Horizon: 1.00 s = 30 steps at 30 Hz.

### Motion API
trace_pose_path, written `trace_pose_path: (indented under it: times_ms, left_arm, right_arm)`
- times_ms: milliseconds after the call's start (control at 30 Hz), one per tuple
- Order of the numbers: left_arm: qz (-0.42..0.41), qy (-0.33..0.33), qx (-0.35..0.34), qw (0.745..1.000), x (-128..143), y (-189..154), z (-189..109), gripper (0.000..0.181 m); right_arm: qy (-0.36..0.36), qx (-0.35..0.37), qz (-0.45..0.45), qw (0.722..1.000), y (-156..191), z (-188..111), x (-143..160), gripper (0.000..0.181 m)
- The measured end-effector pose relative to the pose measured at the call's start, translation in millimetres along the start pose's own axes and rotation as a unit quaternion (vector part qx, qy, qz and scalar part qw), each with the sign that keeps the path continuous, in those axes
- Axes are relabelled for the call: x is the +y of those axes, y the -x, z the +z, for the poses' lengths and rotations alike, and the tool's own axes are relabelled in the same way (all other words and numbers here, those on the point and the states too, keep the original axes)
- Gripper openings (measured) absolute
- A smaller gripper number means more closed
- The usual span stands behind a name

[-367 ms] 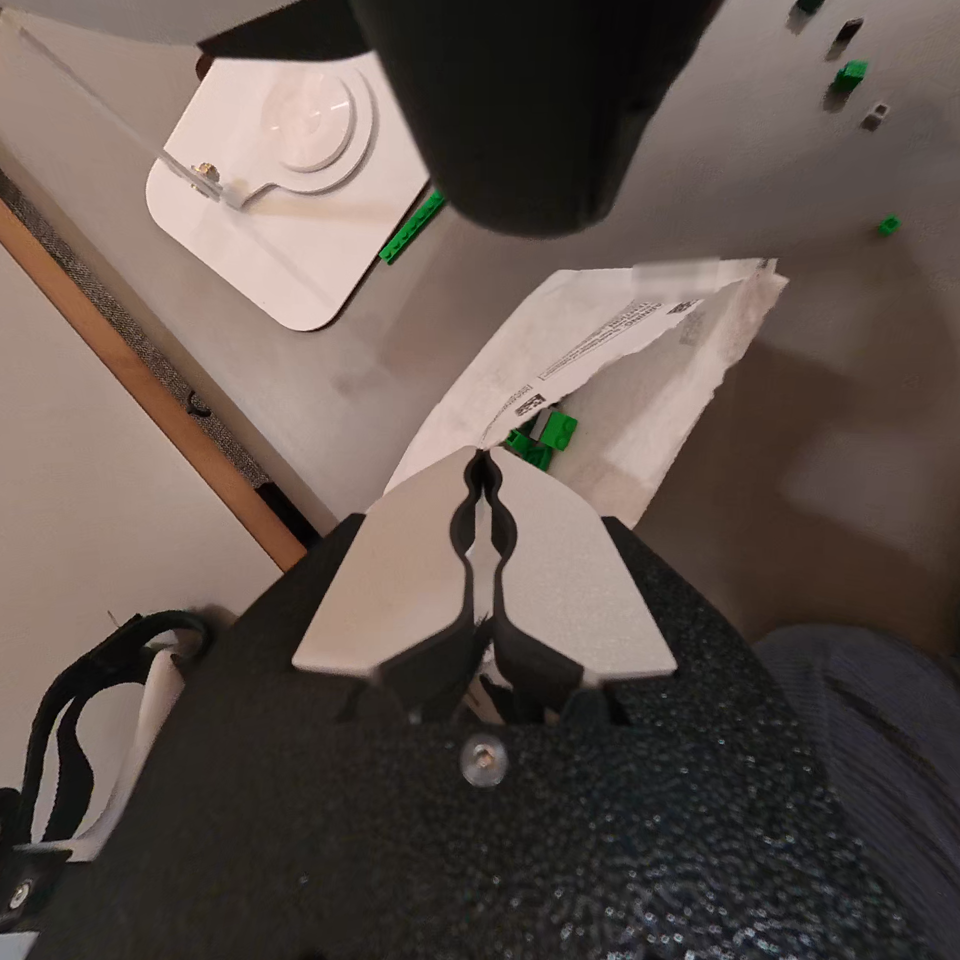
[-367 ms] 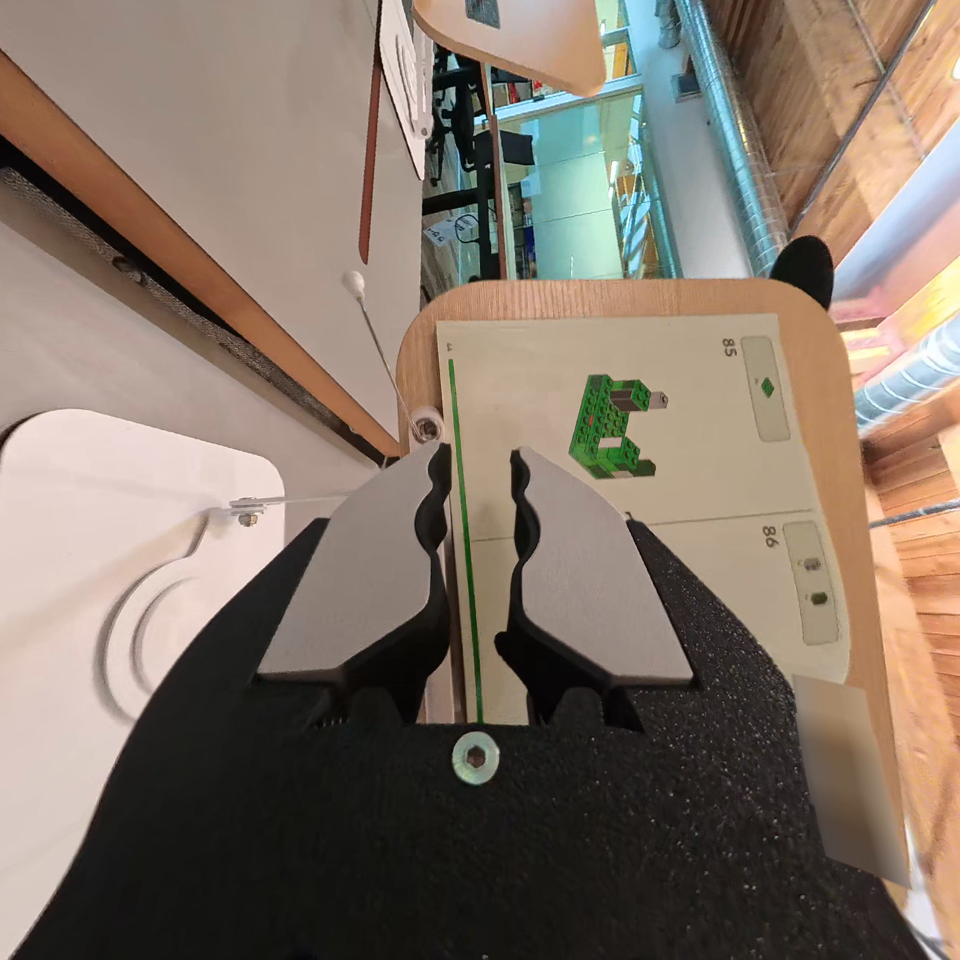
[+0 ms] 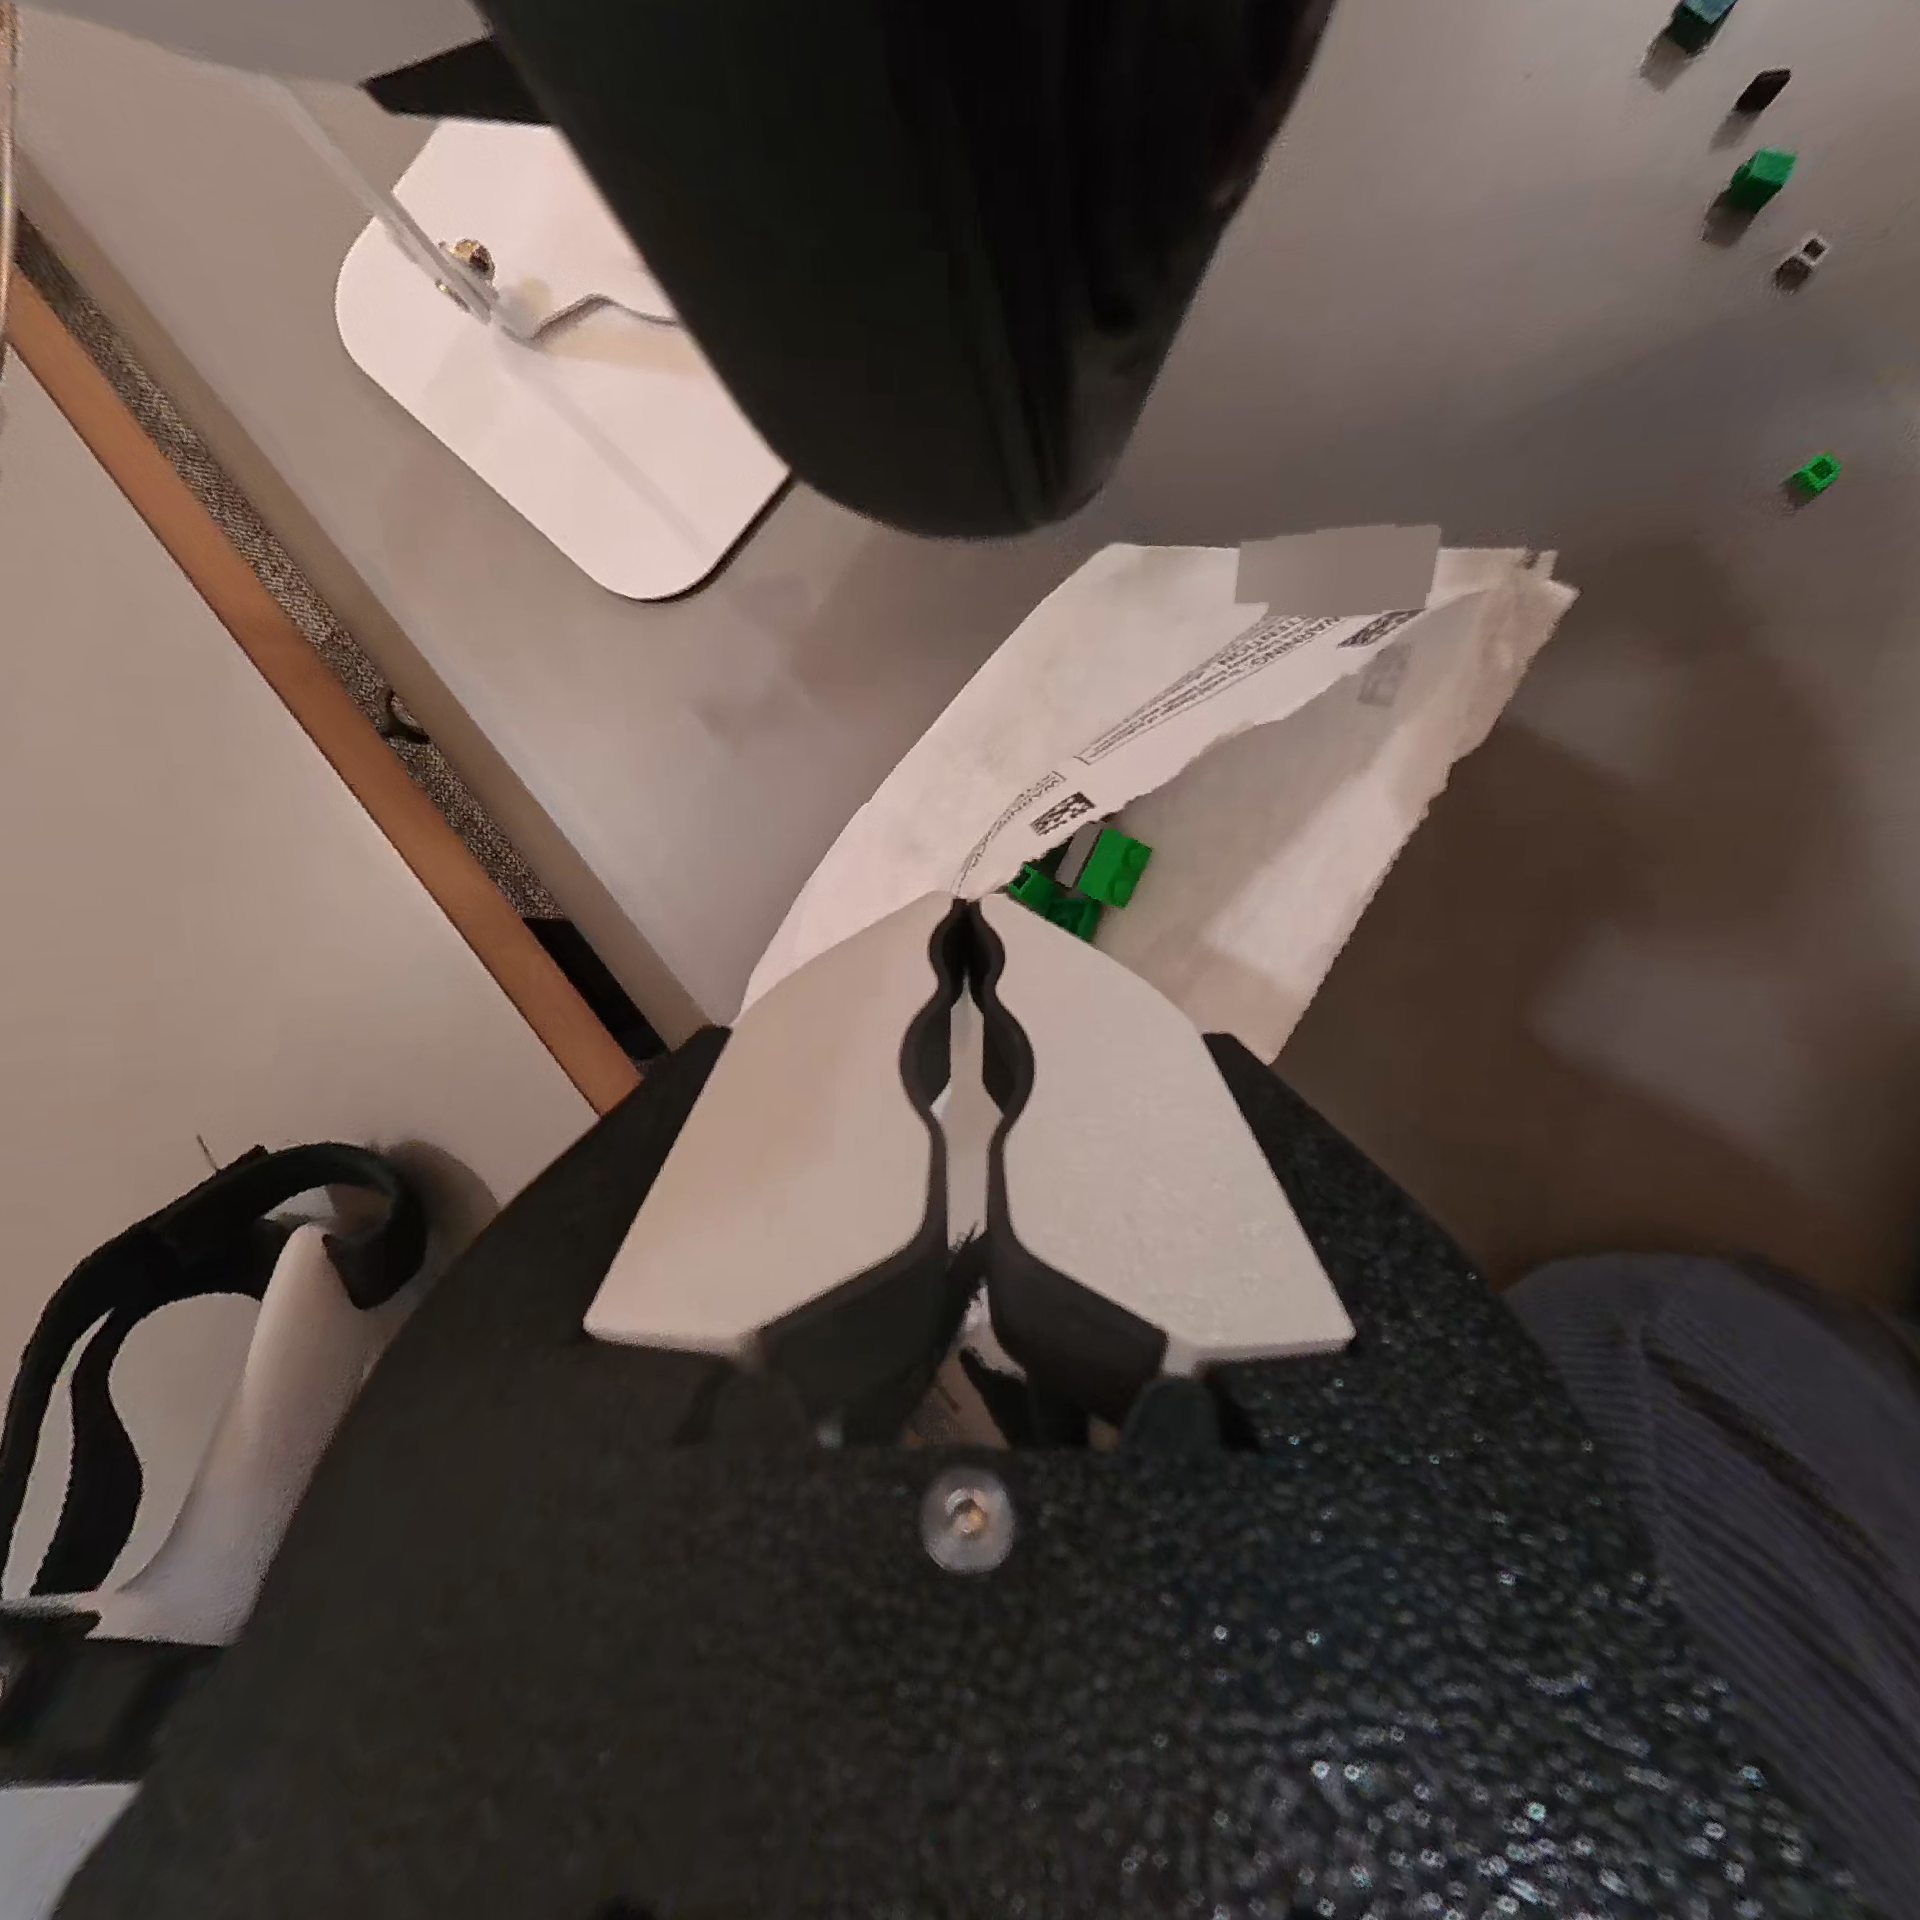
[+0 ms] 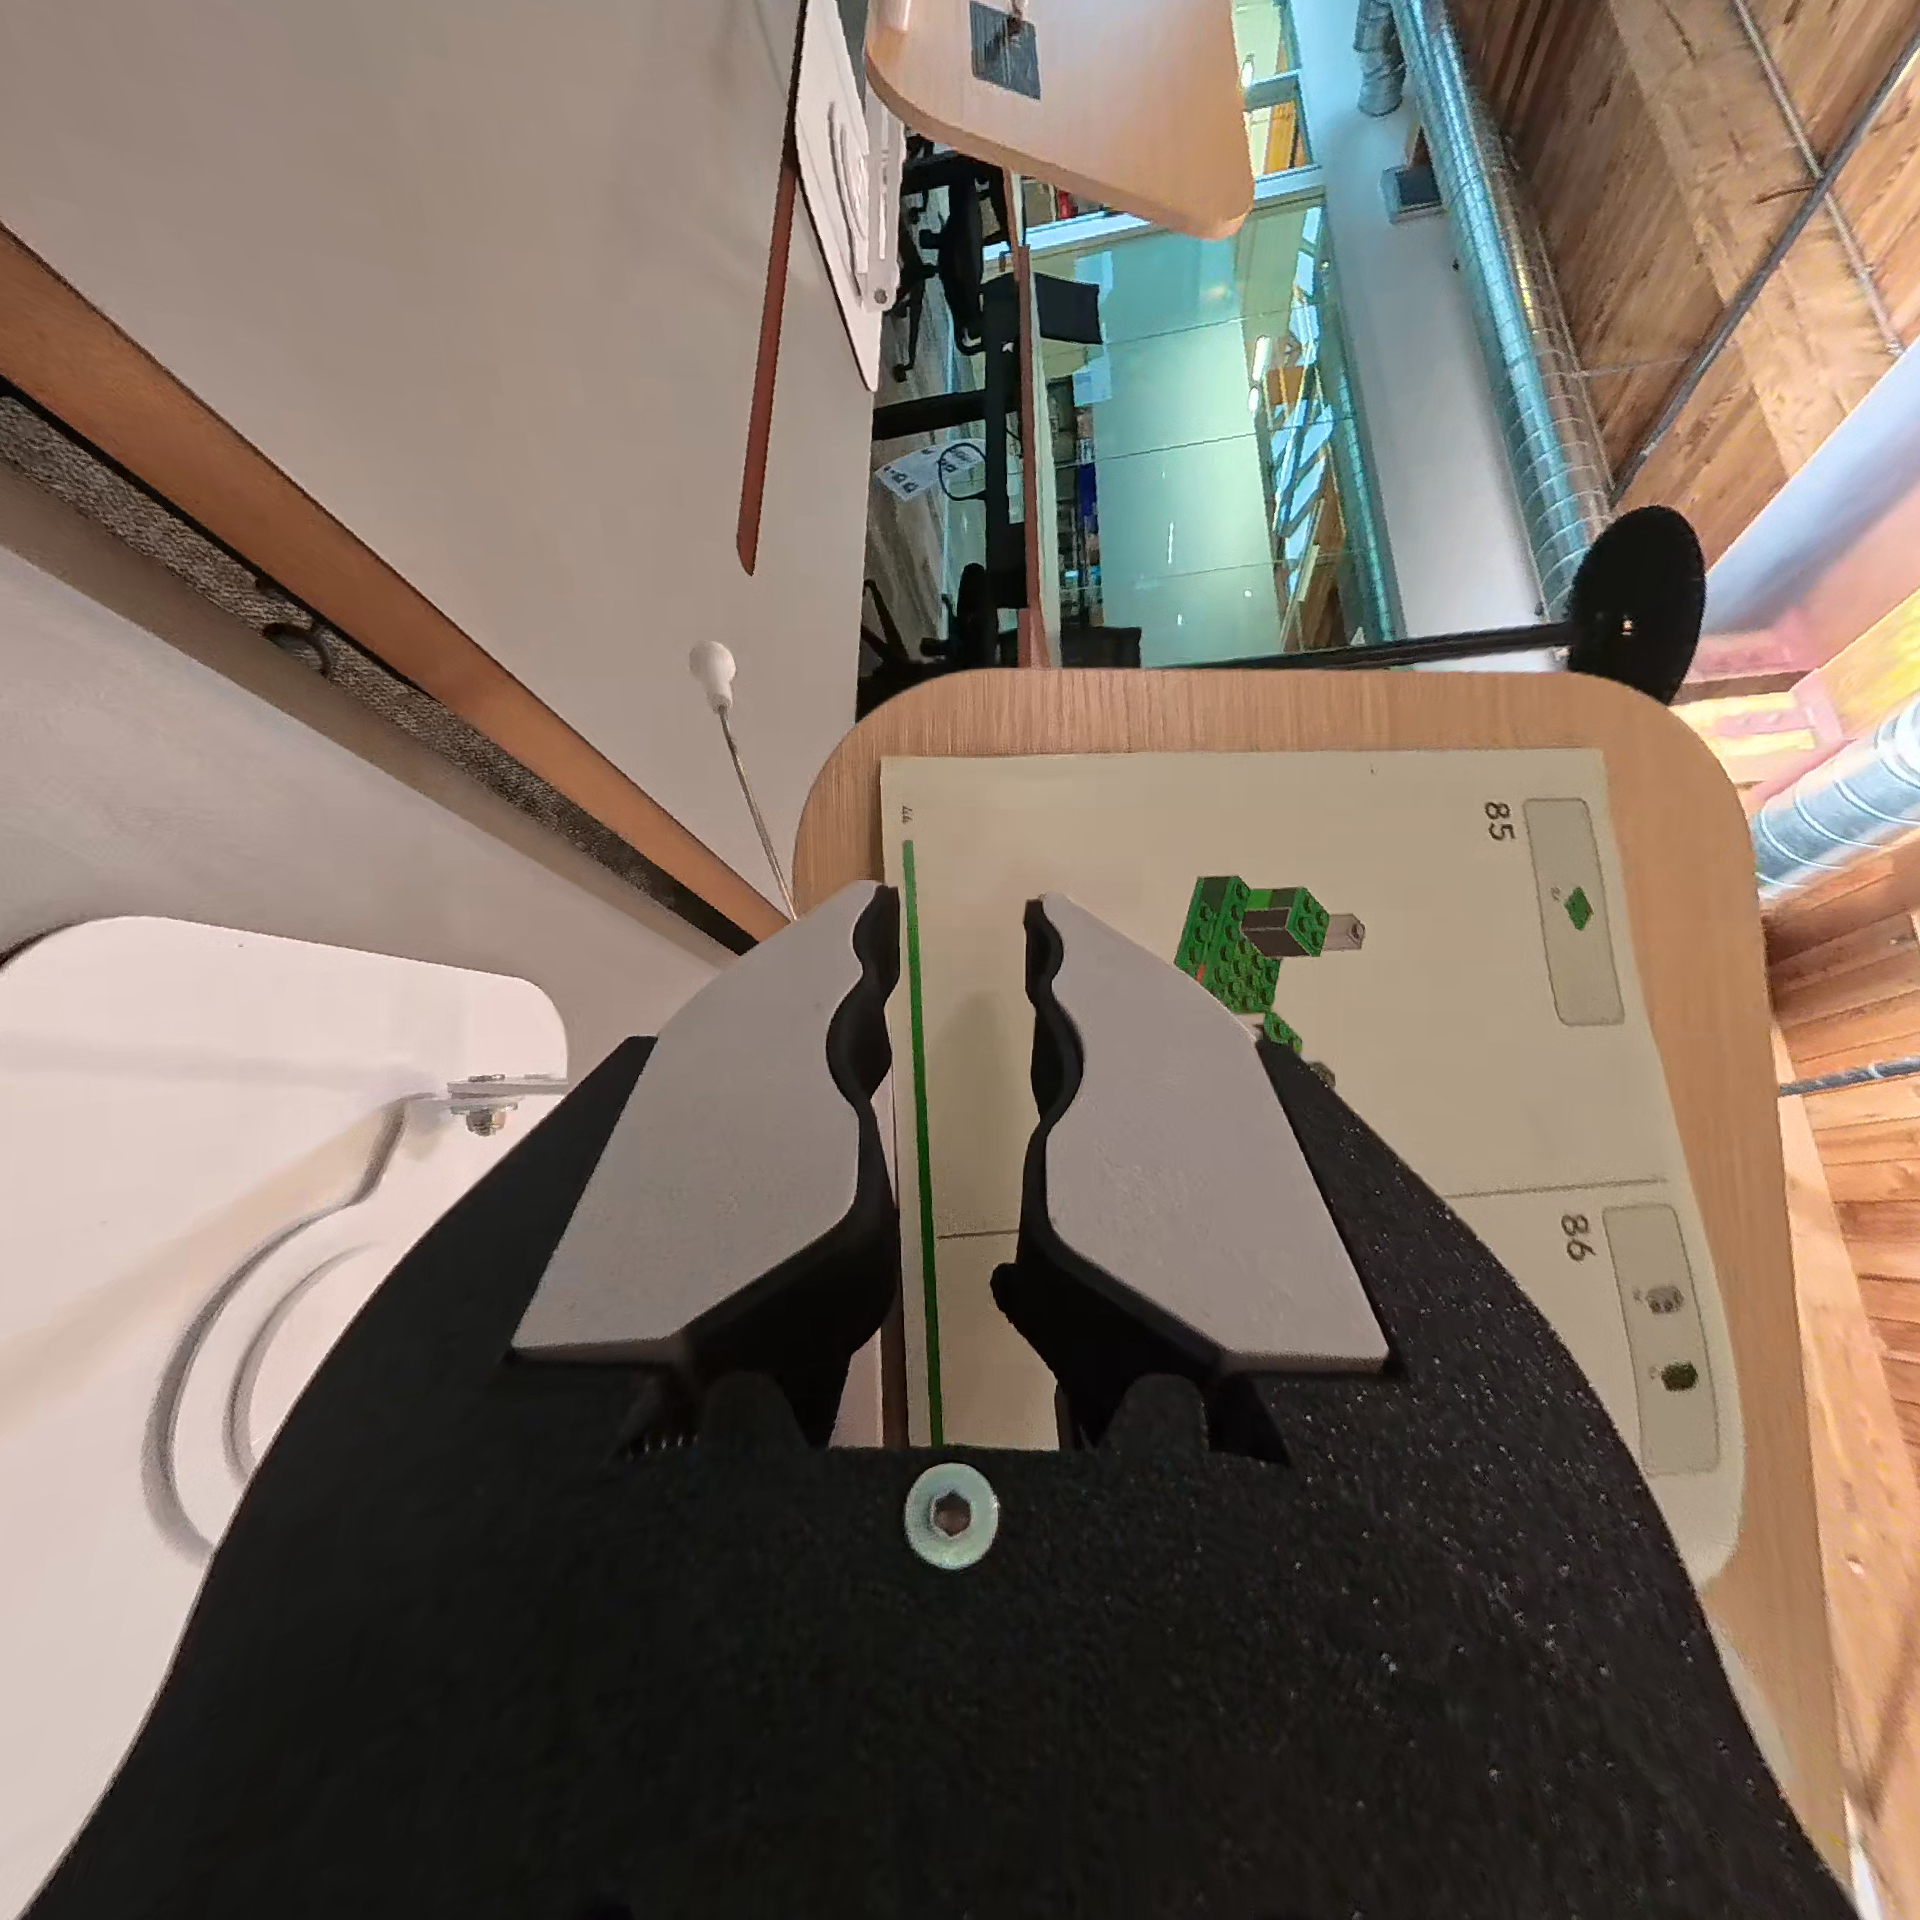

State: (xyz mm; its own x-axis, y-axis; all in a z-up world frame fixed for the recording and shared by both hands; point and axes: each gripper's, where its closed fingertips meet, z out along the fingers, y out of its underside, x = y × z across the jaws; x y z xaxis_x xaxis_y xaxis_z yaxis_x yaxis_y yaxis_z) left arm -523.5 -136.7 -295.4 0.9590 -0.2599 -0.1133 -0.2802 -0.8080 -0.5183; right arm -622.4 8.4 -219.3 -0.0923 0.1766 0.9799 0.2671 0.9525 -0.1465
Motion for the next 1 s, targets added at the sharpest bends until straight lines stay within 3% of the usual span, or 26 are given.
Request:
trace_pose_path:
  times_ms: [433,1000]
  left_arm:
    - [-0.009,-0.001,0.002,1.0,3,3,1,0.0]
    - [-0.01,0.001,0.004,1.0,3,3,2,0.0]
  right_arm:
    - [0.052,-0.051,0.017,0.997,13,22,3,0.022]
    - [0.082,-0.063,0.017,0.995,9,32,5,0.016]
